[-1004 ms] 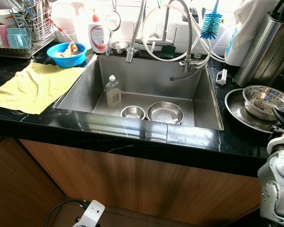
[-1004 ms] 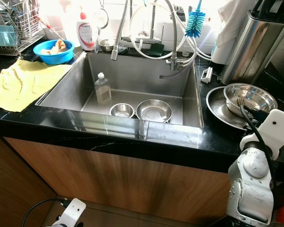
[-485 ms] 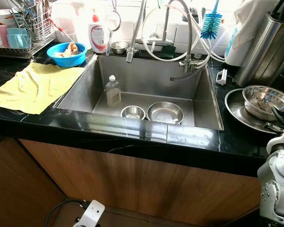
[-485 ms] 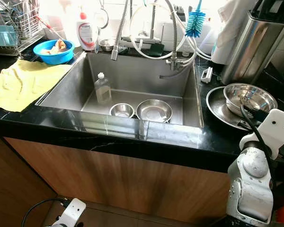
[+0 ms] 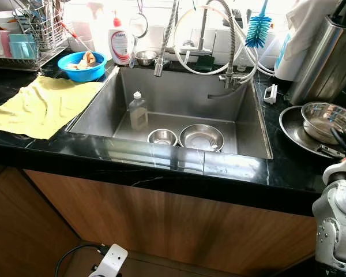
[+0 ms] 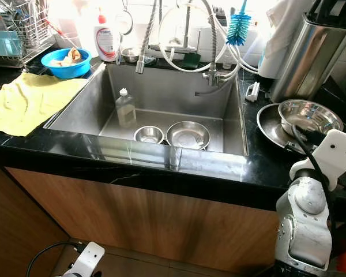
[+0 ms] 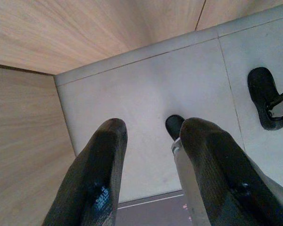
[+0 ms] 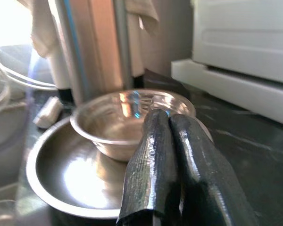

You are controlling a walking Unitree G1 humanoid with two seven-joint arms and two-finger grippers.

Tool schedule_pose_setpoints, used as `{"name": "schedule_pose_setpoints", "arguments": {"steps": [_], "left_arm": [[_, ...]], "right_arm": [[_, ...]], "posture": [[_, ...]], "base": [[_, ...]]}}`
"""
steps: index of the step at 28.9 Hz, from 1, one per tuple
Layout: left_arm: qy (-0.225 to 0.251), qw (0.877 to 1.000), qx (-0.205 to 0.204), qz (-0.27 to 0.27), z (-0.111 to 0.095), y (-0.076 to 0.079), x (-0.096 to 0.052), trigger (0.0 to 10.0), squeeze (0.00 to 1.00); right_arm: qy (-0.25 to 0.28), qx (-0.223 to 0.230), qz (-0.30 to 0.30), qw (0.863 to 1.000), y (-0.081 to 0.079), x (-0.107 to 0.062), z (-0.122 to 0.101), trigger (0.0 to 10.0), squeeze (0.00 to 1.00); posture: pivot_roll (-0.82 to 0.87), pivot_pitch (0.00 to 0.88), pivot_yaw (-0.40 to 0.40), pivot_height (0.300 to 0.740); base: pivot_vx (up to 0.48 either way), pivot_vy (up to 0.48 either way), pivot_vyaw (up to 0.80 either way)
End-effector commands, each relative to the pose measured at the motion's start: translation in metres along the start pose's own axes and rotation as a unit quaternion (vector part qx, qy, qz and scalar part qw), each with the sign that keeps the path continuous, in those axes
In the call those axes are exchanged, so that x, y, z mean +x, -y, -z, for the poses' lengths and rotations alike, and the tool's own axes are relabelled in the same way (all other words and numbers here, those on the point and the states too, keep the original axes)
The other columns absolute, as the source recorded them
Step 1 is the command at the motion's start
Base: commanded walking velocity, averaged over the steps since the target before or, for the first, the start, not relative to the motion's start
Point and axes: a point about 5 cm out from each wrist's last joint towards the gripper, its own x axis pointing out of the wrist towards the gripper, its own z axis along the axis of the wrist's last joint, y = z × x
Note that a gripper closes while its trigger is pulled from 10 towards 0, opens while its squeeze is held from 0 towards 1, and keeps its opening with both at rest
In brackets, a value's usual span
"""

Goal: Kitchen organization

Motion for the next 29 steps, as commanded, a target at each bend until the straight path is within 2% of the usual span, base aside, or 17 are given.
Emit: {"name": "schedule_pose_setpoints", "arguments": {"steps": [1, 8, 10, 11, 12, 14, 16, 17, 20, 23, 27, 29], "left_arm": [[-0.003, 1.0, 0.012, 0.002, 0.001, 0.0, 0.0, 10.0, 0.0], [-0.003, 1.0, 0.011, 0.002, 0.001, 0.0, 0.0, 10.0, 0.0], [-0.003, 1.0, 0.011, 0.001, 0.001, 0.0, 0.0, 10.0, 0.0], [-0.003, 1.0, 0.011, 0.002, 0.0, 0.0, 0.0, 10.0, 0.0], [-0.002, 1.0, 0.011, 0.002, 0.0, 0.0, 0.0, 10.0, 0.0], [-0.002, 1.0, 0.011, 0.001, 0.0, 0.0, 0.0, 10.0, 0.0], [-0.002, 1.0, 0.011, 0.001, 0.0, 0.0, 0.0, 10.0, 0.0], [-0.002, 1.0, 0.01, 0.001, 0.0, 0.0, 0.0, 10.0, 0.0], [-0.002, 1.0, 0.011, 0.002, 0.001, 0.001, 0.0, 10.0, 0.0], [-0.003, 1.0, 0.007, 0.0, 0.001, 0.001, 0.0, 10.0, 0.0], [-0.003, 1.0, 0.007, 0.001, 0.001, 0.002, 0.0, 10.0, 0.0], [-0.003, 1.0, 0.007, 0.001, 0.002, 0.002, 0.0, 10.0, 0.0]], "right_arm": [[0.032, 0.009, -0.023, 0.999, -0.008, -0.001, -0.013, 0.0, 0.0], [0.08, 0.017, -0.075, 0.994, -0.024, -0.004, -0.029, 0.2, 0.0], [0.097, 0.009, -0.104, 0.99, -0.032, -0.006, -0.035, 4.7, 0.0], [0.103, -0.001, -0.118, 0.988, -0.036, -0.007, -0.036, 9.3, 0.0], [0.106, -0.009, -0.136, 0.985, -0.041, -0.008, -0.037, 10.0, 0.0], [0.097, -0.016, -0.202, 0.974, -0.055, -0.011, -0.036, 10.0, 0.0], [0.074, -0.043, -0.262, 0.961, -0.068, -0.013, -0.029, 10.0, 0.0], [0.064, -0.05, -0.274, 0.958, -0.071, -0.013, -0.026, 10.0, 0.0], [0.049, -0.069, -0.292, 0.953, -0.075, -0.012, -0.019, 10.0, 0.0], [0.047, -0.086, -0.311, 0.945, -0.078, -0.002, -0.016, 10.0, 0.0], [0.015, -0.103, -0.335, 0.937, -0.083, 0.009, -0.01, 10.0, 0.0], [0.002, -0.095, -0.342, 0.935, -0.084, 0.012, -0.008, 10.0, 0.0]], "posture": [[-0.14, 0.0, -0.039, 0.74], [-0.14, 0.0, -0.041, 0.74], [-0.14, 0.0, -0.041, 0.74], [-0.14, 0.0, -0.042, 0.74], [-0.14, 0.0, -0.042, 0.74], [-0.14, 0.0, -0.041, 0.74], [-0.14, 0.0, -0.04, 0.74], [-0.14, 0.0, -0.039, 0.74], [-0.14, 0.0, -0.044, 0.74], [-0.13, 0.0, -0.048, 0.74], [-0.13, 0.0, -0.048, 0.74], [-0.12, 0.0, -0.048, 0.74]], "base": [[0.0, 0.0, 0.0], [0.0, 0.0, 0.0], [0.0, 0.0, 0.0], [0.0, 0.0, 0.0], [0.0, 0.0, 0.0], [0.0, 0.0, 0.0], [0.0, 0.0, 0.0], [0.0, 0.0, 0.0], [0.0, 0.0, 0.0], [0.0, 0.0, 0.0], [0.0, 0.0, 0.0], [0.0, 0.0, 0.0]]}}
